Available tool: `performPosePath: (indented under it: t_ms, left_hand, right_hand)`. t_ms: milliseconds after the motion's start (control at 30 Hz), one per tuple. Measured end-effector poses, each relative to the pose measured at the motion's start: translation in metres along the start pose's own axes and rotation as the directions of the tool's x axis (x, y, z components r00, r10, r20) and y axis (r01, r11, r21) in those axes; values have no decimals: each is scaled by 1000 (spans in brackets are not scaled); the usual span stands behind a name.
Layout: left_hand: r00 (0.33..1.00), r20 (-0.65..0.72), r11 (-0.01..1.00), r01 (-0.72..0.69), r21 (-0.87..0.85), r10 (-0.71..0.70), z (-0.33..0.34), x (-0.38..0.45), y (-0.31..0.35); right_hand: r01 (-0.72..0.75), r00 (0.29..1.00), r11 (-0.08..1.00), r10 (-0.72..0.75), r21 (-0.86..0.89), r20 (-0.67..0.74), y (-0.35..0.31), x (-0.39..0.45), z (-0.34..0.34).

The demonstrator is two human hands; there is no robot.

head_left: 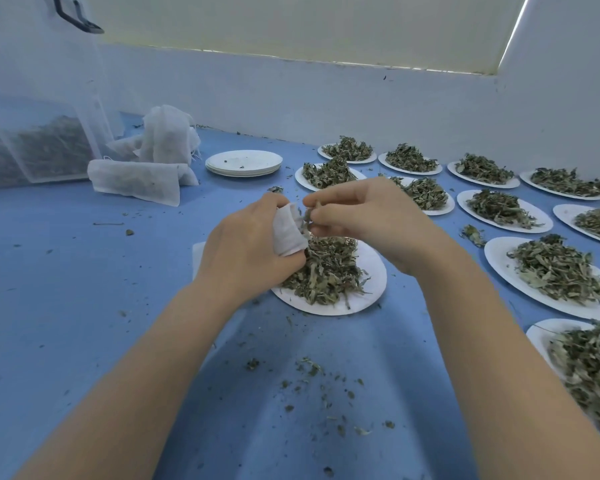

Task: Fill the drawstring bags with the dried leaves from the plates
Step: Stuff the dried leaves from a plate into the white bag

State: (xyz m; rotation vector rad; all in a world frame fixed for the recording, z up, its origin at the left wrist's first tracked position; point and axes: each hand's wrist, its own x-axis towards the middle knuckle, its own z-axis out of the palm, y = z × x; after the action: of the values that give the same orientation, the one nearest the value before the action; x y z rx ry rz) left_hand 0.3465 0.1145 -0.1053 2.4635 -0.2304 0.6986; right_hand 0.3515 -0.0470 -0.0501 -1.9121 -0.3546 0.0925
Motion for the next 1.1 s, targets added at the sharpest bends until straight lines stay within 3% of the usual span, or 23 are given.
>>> performPosePath:
  t_ms: [167, 333, 500, 633, 767, 867, 967, 1033, 1100]
  left_hand:
    - [1000, 5, 999, 22, -28, -22, 0, 1, 0]
    - [999, -17, 999, -47, -27, 46, 0, 0, 4]
    - [999, 21, 998, -35, -61, 36, -3, -4, 11]
    - [992, 101, 986, -61, -153, 77, -13, -3, 7]
    - [982, 175, 997, -60, -55, 69, -23, 0, -4]
    - [985, 165, 998, -56, -29, 60, -27, -2, -6]
    - [986, 157, 997, -48, -52, 56, -27, -4, -3]
    - [985, 172, 999, -28, -31, 33, -27, -6, -2]
    - [986, 166, 1000, -6, -25, 10, -29, -7, -4]
  right_hand:
    - [117, 993, 968, -113, -223, 31, -4, -4, -1]
    - [204, 977, 907, -211, -368, 22, -6, 0, 10]
    - [211, 976, 817, -144, -537, 165, -6, 6, 26]
    - [241, 965, 816, -143, -525, 219, -9, 6, 20]
    - [231, 959, 861, -124, -453, 254, -18, 3, 6]
    - [226, 973, 861, -172, -456, 157, -20, 1, 7]
    - [233, 971, 777, -222, -585, 92, -18, 2, 23]
    - [242, 970, 739, -210, -629, 126, -17, 3, 32]
    - [253, 965, 799, -168, -546, 201, -17, -1, 31]
